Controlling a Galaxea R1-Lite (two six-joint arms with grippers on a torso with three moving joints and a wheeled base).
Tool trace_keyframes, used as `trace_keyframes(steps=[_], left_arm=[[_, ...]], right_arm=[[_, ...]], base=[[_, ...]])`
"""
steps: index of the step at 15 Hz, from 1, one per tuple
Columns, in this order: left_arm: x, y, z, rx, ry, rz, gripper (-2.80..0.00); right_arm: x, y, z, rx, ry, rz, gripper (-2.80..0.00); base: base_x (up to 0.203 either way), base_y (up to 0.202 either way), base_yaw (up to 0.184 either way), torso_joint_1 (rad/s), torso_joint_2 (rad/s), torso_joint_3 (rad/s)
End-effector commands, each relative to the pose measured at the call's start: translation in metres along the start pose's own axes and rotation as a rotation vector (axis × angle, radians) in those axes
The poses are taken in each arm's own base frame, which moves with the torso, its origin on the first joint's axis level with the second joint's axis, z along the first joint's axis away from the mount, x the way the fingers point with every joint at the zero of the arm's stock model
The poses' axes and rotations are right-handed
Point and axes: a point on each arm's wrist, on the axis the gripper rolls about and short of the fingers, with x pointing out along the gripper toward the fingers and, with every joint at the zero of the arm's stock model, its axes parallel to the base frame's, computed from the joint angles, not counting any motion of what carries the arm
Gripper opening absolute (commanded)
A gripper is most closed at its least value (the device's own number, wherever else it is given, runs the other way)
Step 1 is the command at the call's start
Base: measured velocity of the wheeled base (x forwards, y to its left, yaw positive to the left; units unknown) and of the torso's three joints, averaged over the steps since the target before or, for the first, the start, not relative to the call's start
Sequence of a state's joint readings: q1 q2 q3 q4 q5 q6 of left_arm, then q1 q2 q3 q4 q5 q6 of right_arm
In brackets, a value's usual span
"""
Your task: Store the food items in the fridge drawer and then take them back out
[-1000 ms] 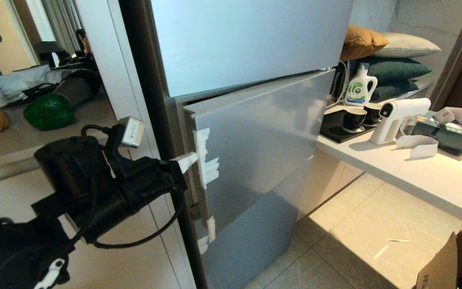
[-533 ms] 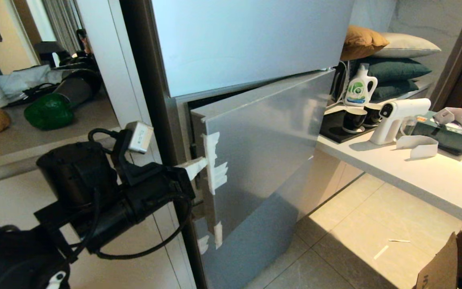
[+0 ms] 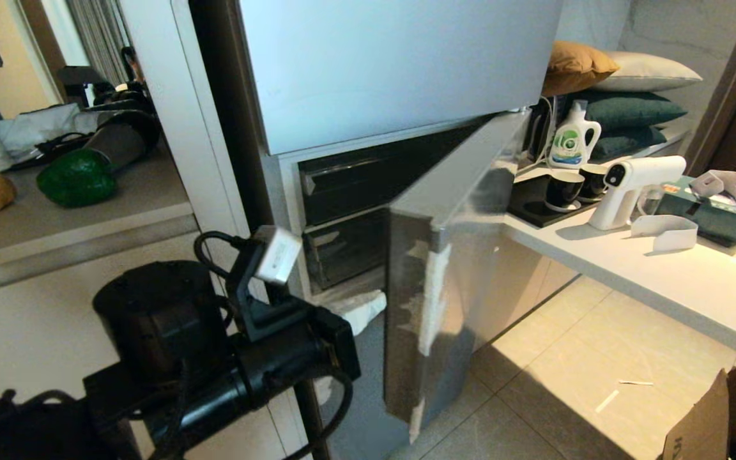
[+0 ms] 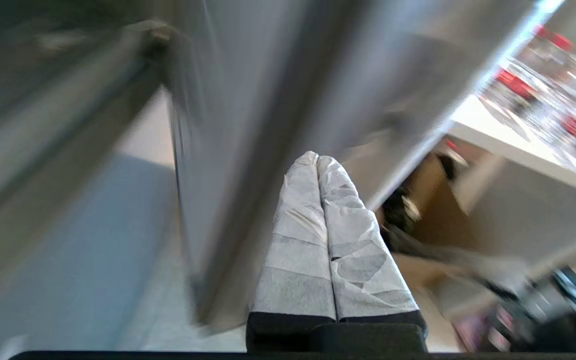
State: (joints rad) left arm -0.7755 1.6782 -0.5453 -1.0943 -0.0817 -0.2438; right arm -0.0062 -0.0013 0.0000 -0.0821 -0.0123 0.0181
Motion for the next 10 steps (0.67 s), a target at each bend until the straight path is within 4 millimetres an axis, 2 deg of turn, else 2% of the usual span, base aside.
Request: trace_keyframes(steps=[1,3,5,6,8,10], left_arm=[[0.003,-0.014,-0.004,0.001,0.012,-0.052,-2.80],[0.003,-0.035,-0.009,0.004,0.027,-0.123,-2.80],[-0.002,-0.039,-0.007,0.005,0.004,-0.070,-2.80],[-0.008,-0.036,0.000,0.004,-0.035,-0.023,-2.80],[-0.035,-0.027,0.031,0.006,-0.166,0.069,-2.80],[-0.079,-0.013,0.065,0.014,-0.310,0.179,-2.80]], right_arm=[[0.002,0.000,-0.009,0.000,0.030,0.000,-2.80],[0.002,0.000,-0.009,0.000,0.030,0.000,-2.80],[0.002,0.000,-0.009,0.000,0.030,0.000,-2.80],[0.002,0.000,-0.009,0.000,0.030,0.000,-2.80],[0.002,0.000,-0.009,0.000,0.030,0.000,-2.80],[0.002,0.000,-0.009,0.000,0.030,0.000,-2.80]], base=[[0.000,0.000,0.000,0.000,0.00,0.000],[0.000,0.000,0.000,0.000,0.00,0.000],[0.000,0.000,0.000,0.000,0.00,0.000],[0.000,0.000,0.000,0.000,0.00,0.000],[0.000,0.000,0.000,0.000,0.00,0.000],[0.000,0.000,0.000,0.000,0.00,0.000]])
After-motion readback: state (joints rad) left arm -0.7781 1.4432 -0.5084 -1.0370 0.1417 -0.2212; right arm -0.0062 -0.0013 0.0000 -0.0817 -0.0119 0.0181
